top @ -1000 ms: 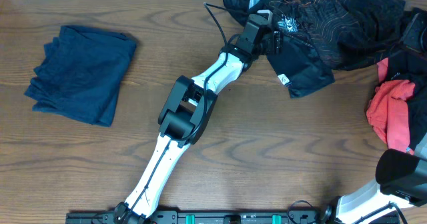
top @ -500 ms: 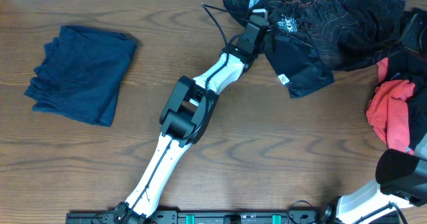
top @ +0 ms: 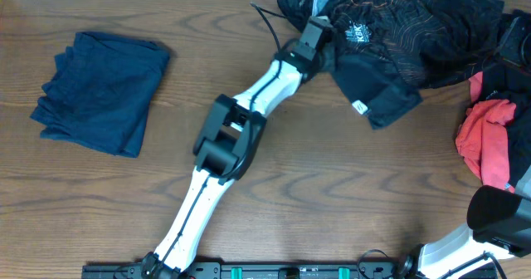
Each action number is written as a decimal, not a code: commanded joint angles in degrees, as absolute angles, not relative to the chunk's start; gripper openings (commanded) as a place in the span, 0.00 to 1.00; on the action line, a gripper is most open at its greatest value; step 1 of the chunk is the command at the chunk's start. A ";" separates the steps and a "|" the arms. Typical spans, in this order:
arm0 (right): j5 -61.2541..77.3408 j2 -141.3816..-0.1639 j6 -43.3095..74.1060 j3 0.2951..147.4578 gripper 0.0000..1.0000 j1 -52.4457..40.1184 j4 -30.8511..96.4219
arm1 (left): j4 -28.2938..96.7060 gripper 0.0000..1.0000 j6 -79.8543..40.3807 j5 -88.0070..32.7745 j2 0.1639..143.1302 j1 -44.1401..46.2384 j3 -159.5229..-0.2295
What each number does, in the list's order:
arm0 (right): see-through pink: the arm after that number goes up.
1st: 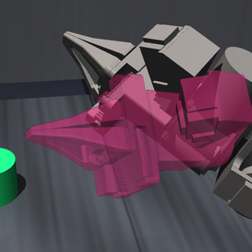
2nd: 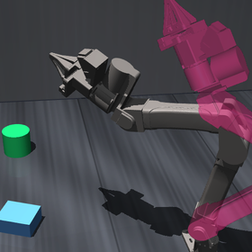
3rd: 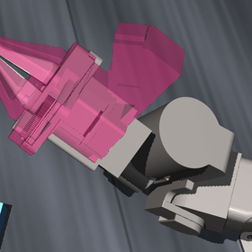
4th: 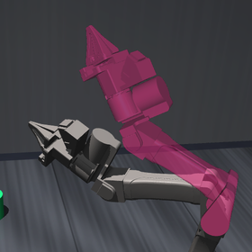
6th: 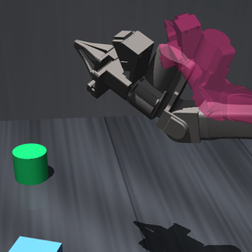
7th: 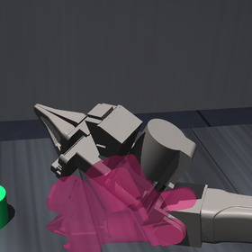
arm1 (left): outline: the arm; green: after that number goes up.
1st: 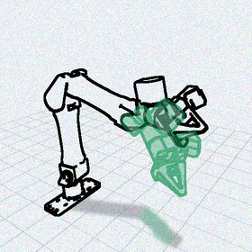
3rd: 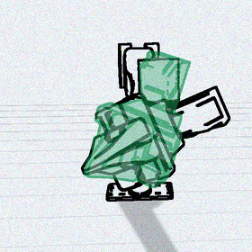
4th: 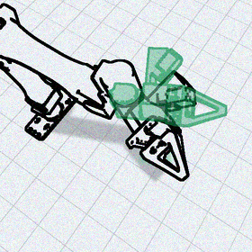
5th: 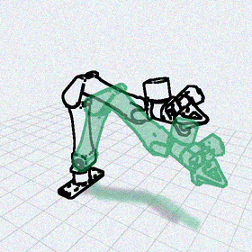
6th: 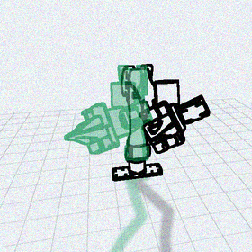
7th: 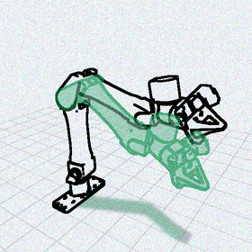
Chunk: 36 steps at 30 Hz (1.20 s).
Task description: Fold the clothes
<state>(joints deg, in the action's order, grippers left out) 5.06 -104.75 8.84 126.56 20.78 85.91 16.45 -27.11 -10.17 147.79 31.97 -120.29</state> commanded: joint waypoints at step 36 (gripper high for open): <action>10.70 -77.14 8.14 127.20 0.01 24.25 76.29 | 60.73 0.06 -12.56 -24.03 67.77 -15.64 -118.41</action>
<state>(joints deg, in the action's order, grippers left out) 11.09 -77.52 8.03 126.93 22.83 77.32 61.10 -13.06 -23.66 67.57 -14.83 -117.99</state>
